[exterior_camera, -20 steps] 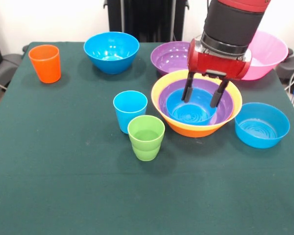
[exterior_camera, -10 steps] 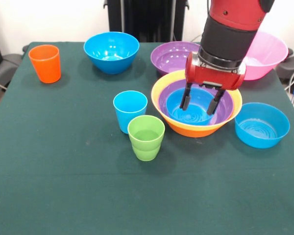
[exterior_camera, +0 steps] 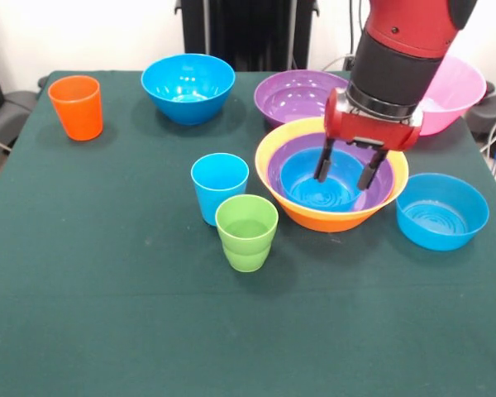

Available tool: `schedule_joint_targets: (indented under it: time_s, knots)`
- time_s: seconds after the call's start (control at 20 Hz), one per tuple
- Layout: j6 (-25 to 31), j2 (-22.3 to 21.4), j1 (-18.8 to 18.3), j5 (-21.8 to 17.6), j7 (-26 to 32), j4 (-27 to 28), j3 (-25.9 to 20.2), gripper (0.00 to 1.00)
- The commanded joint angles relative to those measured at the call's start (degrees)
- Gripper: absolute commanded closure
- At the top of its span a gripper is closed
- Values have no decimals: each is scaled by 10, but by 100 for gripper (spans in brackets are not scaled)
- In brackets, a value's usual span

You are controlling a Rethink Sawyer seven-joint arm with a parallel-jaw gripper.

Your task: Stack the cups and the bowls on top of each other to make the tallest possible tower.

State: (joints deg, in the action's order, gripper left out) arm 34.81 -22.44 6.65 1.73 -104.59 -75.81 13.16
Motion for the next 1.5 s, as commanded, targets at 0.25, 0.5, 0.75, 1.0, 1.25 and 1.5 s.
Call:
schedule_joint_targets:
  time_s: [0.25,0.5,0.75,1.0,1.25,1.5]
  knots:
    - [-18,33,21,9,-112,-30,-39,0]
    - [-30,52,18,7,-116,-21,-43,0]
    - [-11,64,19,5,-119,-15,-41,0]
    - [-3,63,19,6,-120,-19,-41,0]
    - [7,61,20,8,-123,-23,-41,0]
    - [-9,57,12,12,-118,-34,-54,0]
